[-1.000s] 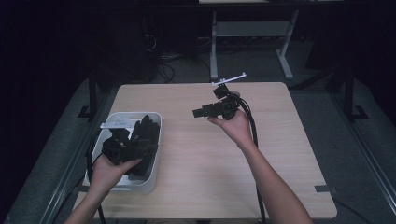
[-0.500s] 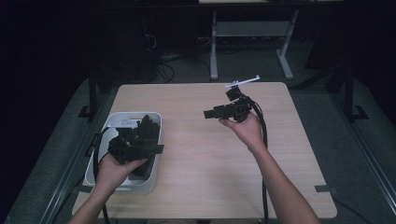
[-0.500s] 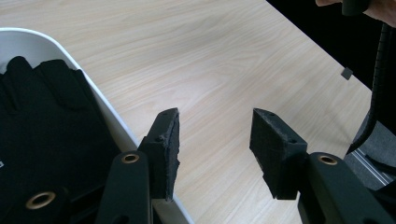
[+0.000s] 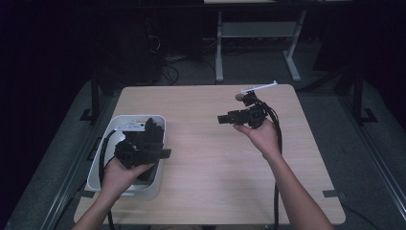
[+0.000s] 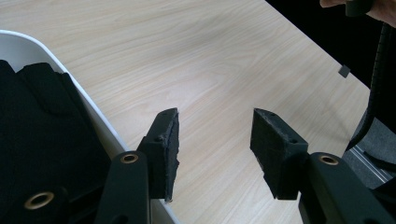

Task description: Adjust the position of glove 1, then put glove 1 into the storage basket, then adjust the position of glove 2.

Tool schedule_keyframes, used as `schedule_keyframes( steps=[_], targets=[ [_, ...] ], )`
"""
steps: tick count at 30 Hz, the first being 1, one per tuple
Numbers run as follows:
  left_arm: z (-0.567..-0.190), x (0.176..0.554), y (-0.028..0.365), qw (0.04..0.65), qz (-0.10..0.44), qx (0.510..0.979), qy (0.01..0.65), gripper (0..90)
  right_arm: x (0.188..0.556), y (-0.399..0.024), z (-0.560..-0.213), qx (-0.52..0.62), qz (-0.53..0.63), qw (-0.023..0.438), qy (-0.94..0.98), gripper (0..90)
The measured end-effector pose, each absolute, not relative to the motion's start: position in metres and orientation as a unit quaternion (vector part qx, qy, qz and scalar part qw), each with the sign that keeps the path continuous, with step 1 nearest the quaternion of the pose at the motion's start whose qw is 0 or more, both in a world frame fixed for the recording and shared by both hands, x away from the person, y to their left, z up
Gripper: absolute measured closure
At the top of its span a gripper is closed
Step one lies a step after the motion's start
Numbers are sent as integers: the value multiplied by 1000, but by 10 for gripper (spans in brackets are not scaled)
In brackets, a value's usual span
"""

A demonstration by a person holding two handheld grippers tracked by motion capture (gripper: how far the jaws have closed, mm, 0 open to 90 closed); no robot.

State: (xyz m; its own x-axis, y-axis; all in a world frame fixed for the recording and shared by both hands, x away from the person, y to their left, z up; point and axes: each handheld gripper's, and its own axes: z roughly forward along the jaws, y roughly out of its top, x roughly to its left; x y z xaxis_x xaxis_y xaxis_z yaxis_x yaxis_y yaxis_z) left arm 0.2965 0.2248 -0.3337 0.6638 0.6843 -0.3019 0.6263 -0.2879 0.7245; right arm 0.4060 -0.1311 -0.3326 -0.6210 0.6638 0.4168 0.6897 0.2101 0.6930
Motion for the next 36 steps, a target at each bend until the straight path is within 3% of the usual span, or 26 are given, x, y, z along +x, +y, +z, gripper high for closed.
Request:
schedule_keyframes(
  steps=[36],
  targets=[
    [-334,299,198,430,23,817,384,514,383,-193,-347,-471,-461,4,-752,393]
  ],
)
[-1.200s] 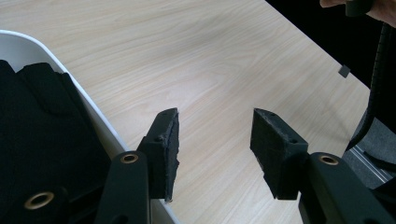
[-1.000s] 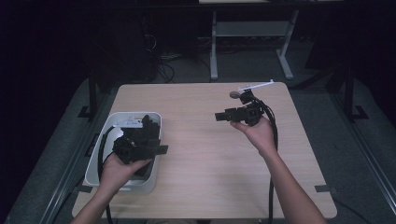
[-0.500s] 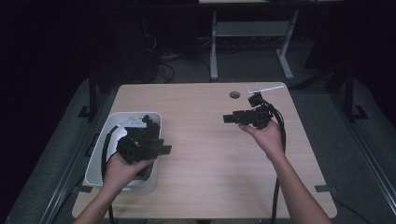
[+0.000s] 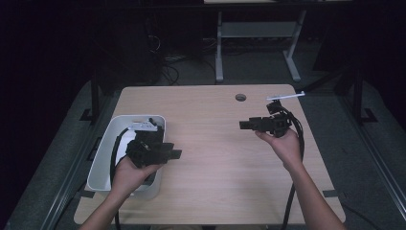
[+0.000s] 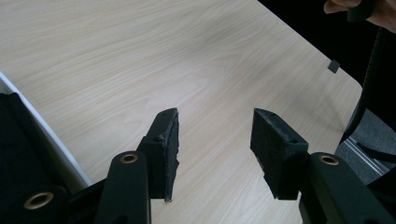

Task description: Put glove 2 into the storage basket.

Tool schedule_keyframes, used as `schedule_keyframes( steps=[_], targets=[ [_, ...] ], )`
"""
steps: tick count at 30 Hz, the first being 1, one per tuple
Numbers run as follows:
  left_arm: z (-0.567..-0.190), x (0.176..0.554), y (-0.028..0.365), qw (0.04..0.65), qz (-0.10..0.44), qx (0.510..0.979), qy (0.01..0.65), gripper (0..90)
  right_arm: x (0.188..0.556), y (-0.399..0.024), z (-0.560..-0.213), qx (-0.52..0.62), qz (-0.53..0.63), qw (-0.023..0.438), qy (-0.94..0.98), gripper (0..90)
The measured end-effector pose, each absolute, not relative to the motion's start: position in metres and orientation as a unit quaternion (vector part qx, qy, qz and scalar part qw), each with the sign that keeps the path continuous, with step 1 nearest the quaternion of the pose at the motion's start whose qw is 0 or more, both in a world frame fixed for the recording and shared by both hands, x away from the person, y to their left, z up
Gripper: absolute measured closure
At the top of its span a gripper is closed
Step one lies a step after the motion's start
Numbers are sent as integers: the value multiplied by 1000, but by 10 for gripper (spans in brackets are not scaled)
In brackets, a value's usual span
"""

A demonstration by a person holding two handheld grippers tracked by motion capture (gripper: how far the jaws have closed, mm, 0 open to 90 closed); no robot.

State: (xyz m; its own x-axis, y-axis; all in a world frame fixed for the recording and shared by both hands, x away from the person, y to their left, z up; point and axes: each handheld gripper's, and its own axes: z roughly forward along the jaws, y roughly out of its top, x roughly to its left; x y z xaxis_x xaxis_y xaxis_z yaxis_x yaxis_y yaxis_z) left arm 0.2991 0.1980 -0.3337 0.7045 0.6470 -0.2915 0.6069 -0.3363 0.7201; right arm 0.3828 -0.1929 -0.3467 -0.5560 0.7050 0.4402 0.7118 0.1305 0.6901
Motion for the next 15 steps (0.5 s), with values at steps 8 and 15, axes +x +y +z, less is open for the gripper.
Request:
schedule_keyframes(
  steps=[8,15],
  targets=[
    [-333,299,192,431,21,819,379,512,375,-209,-352,-480,-464,0,-745,393],
    [-335,300,184,432,15,821,373,511,370,-222,-359,-490,-464,1,-738,390]
  ],
)
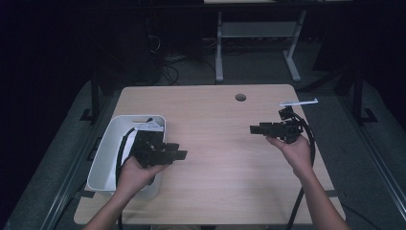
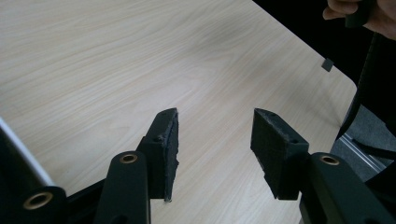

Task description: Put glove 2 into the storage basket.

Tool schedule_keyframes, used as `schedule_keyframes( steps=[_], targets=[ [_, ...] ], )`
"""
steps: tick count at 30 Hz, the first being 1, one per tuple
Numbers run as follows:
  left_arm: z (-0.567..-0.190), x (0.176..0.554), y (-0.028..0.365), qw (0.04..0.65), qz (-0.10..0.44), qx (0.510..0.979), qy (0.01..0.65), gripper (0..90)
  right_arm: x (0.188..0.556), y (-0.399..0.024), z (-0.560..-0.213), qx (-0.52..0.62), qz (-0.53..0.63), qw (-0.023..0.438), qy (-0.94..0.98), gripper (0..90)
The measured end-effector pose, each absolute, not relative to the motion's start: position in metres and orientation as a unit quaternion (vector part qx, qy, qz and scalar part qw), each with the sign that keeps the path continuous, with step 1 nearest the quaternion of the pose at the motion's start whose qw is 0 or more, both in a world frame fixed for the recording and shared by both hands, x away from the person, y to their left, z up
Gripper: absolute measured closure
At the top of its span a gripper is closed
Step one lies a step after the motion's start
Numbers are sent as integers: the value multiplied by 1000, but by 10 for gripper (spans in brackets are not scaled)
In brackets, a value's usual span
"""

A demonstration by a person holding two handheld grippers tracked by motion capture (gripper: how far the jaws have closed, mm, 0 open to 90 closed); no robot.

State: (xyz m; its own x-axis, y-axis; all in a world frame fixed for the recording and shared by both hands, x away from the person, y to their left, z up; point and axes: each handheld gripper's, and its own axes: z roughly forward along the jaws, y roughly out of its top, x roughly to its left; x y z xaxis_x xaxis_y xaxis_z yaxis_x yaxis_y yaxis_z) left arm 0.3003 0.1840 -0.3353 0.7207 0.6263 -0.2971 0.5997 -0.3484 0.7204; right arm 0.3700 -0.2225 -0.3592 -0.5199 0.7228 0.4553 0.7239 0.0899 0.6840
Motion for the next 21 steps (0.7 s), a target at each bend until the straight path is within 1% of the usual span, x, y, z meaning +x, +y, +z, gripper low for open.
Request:
schedule_keyframes(
  steps=[21],
  targets=[
    [-341,301,157,434,0,827,357,489,353,-259,-379,-514,-462,-1,-723,388]
  ],
)
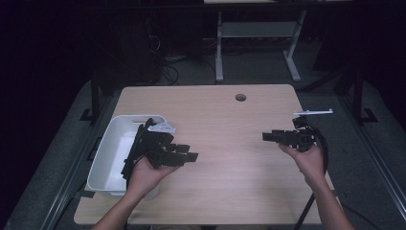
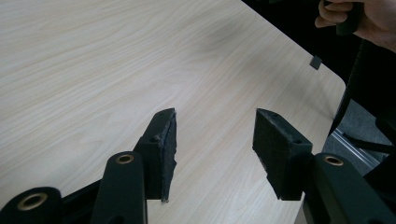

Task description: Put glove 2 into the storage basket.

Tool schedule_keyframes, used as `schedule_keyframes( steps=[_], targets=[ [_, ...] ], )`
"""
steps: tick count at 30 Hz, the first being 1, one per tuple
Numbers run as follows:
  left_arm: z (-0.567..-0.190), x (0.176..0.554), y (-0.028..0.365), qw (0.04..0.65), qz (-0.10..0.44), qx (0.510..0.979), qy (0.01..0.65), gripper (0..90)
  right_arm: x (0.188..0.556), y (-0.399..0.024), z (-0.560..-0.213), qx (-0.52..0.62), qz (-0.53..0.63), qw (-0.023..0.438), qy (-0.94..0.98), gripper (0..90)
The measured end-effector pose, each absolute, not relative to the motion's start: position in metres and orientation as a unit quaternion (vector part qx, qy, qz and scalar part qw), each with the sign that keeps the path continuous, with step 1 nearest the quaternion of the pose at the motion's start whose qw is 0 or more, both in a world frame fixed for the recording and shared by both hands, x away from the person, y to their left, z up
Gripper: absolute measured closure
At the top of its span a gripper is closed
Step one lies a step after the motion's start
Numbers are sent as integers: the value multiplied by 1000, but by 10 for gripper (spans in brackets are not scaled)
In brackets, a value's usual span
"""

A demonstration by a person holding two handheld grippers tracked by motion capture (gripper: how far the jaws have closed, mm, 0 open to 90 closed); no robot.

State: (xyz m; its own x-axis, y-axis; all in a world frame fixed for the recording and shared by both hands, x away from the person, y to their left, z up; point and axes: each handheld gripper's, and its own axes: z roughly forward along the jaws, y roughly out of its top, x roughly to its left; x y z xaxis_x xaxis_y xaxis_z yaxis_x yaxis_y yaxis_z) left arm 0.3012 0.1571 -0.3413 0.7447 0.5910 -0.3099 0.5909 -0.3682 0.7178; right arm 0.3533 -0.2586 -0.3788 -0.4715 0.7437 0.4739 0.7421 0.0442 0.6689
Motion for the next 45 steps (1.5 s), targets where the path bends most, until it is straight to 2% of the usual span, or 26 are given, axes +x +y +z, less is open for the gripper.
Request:
schedule_keyframes(
  steps=[17,35,45],
  targets=[
    [-353,298,138,435,-15,831,347,468,341,-278,-393,527,456,1,717,383],
    [-370,294,117,439,-27,833,334,387,325,-296,-412,542,448,4,711,386],
    [-380,291,110,442,-33,835,328,373,316,-303,-419,544,451,4,708,382]
  ],
)
